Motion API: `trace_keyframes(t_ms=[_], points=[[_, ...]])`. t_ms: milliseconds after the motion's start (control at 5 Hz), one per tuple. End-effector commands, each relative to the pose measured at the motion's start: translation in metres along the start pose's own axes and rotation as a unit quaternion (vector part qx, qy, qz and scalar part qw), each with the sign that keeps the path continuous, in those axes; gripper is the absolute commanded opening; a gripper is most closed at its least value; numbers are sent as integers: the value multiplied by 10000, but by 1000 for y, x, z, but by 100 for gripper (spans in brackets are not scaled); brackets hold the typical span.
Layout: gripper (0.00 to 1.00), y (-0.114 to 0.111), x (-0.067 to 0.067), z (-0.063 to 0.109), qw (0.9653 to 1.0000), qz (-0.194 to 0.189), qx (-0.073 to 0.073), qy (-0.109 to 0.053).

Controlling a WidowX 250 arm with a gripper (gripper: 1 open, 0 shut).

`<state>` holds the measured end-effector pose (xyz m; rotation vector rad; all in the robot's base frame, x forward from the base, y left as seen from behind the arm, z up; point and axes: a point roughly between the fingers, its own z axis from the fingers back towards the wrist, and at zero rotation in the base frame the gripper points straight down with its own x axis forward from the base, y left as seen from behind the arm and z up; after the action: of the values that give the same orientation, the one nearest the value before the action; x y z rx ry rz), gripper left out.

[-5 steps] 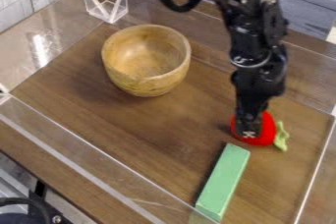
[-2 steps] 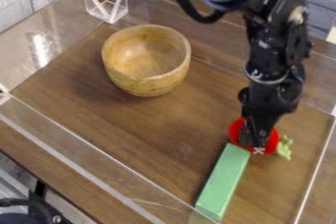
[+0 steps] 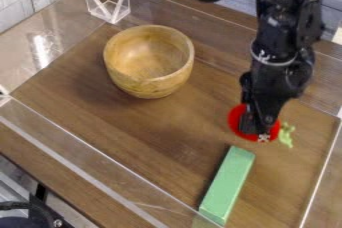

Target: Move the red object to the left side of the table

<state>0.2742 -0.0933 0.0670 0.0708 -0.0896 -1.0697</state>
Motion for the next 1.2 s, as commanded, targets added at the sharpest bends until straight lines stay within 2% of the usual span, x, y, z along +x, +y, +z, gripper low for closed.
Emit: trace_keyframes(t_ms=[0,200,400,600,800,1000], points=[[0,6,6,14,9992,40,314,-234],[0,15,2,10,9992,7,336,-228],[0,12,-2,30,9977,506,443,-51],[0,13,0,46,9955,711,631,56],[0,9,15,44,9955,702,640,-55],[0,5,29,34,9958,681,579,-190]])
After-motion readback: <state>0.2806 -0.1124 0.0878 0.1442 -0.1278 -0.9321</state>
